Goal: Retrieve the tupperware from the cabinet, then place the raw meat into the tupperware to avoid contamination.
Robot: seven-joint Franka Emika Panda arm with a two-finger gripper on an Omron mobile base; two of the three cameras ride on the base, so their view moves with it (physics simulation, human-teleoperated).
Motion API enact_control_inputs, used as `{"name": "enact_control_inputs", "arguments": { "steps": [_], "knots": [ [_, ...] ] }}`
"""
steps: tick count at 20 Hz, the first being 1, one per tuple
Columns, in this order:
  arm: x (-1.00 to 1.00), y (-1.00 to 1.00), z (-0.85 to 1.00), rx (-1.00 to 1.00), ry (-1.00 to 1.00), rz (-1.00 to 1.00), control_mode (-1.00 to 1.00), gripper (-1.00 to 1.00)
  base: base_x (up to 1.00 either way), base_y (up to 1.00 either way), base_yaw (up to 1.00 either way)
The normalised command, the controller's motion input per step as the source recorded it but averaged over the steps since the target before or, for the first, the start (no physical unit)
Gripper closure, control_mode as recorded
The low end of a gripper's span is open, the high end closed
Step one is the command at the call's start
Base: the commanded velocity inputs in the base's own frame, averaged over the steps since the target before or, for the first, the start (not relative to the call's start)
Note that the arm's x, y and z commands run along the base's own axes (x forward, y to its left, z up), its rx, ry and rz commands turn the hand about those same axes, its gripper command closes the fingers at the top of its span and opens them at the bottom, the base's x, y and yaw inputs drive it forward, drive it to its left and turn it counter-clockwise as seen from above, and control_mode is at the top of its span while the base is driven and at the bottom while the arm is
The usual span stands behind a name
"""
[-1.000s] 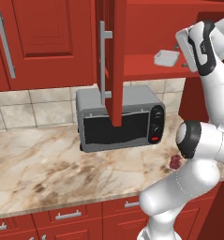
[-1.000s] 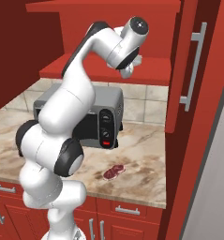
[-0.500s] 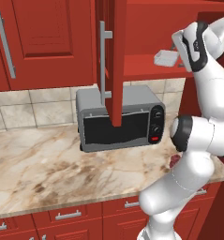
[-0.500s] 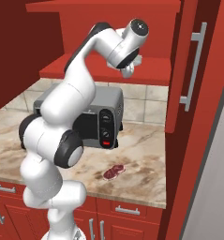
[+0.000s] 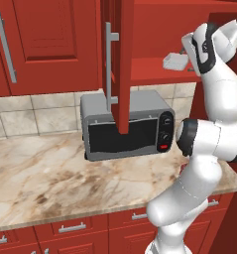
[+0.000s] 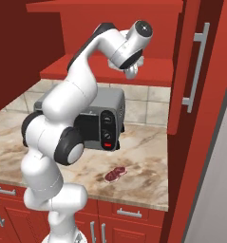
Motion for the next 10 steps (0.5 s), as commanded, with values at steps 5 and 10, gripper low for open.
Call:
{"name": "enact_control_inputs", "arguments": {
  "steps": [5,10],
  "knots": [
    [0.13,-0.1,-0.16,0.0,0.0,0.0,-1.0,-1.0,0.0,0.0,0.0],
    [0.14,-0.05,-0.15,0.0,0.0,0.0,-1.0,-1.0,0.0,0.0,0.0]
  ]
}}
